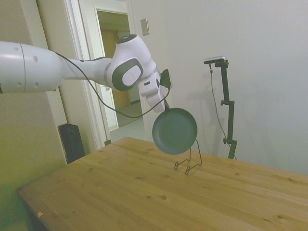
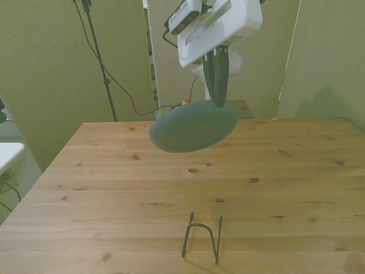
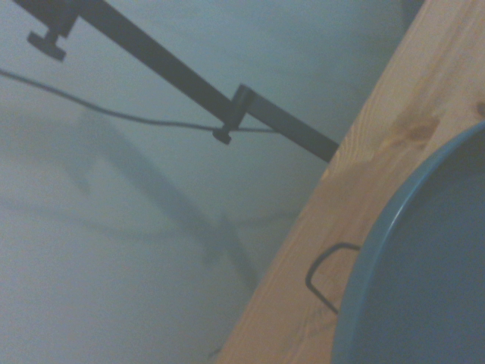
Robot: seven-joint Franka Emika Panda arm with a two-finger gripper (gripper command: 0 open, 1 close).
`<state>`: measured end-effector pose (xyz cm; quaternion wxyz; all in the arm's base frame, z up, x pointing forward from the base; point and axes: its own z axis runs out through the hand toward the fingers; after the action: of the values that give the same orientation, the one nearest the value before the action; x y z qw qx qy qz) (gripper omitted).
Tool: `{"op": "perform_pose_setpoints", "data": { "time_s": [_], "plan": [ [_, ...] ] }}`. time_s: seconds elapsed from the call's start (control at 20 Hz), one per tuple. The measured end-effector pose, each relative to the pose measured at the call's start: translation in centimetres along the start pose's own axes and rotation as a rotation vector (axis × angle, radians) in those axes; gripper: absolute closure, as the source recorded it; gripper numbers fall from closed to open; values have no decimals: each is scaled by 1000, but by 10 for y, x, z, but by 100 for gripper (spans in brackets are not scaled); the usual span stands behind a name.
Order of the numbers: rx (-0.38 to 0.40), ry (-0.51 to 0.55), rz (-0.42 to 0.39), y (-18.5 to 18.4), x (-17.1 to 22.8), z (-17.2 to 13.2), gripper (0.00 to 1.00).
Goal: Load the plate
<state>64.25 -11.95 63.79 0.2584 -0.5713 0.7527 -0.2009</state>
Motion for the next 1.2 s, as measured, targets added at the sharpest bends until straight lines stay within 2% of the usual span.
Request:
{"op": "perform_pose_setpoints", "data": {
  "time_s": [0.4,0.7,0.9,1.05,1.2],
  "plan": [
    [22,68,8,-48,-7,23,100],
    [7,75,-3,-56,-29,43,100],
    [-12,77,-6,-59,-31,43,100],
    [24,102,-26,-60,-30,51,100],
    [76,144,-65,-53,-33,78,100]
  ]
}}
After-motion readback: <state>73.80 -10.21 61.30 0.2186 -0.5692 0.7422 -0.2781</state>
